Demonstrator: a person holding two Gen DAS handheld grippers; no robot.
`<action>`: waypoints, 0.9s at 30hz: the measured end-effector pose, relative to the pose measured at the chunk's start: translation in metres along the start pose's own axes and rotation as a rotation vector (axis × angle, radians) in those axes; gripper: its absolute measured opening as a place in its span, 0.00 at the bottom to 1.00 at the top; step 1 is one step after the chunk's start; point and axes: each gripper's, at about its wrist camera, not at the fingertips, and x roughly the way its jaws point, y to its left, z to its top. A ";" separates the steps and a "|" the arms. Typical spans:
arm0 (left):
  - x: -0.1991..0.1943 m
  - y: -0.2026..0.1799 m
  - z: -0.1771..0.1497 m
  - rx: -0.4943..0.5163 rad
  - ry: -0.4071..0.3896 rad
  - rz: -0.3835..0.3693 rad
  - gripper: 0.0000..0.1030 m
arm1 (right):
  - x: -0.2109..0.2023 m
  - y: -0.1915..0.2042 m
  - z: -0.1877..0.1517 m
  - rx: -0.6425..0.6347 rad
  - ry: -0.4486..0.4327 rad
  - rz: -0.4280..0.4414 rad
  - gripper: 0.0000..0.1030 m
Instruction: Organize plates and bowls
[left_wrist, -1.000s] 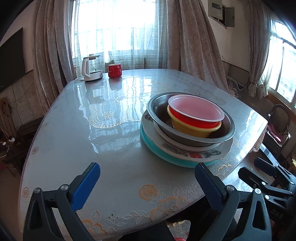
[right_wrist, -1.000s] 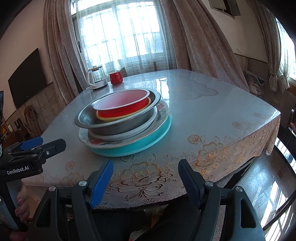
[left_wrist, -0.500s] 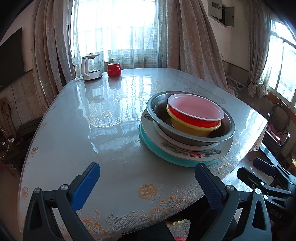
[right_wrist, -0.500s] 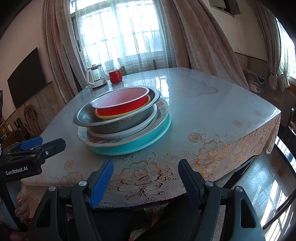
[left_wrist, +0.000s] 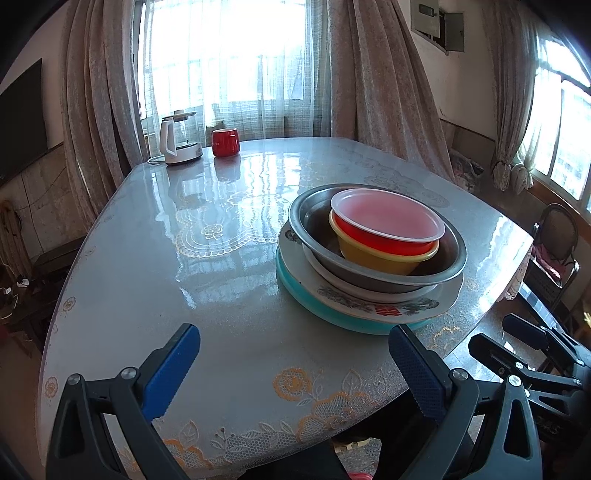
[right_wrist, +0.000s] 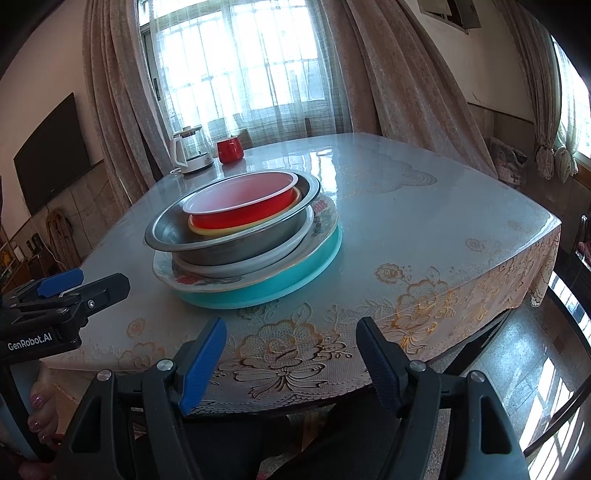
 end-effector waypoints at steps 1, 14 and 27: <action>0.000 0.000 0.000 0.000 0.001 -0.001 1.00 | 0.000 0.000 0.000 -0.002 0.001 -0.001 0.72; 0.003 -0.001 -0.001 0.010 0.015 0.005 1.00 | -0.001 -0.004 0.004 0.031 -0.016 -0.008 0.72; -0.002 -0.007 0.000 0.042 -0.012 0.042 1.00 | 0.002 -0.007 0.004 0.042 -0.004 -0.002 0.72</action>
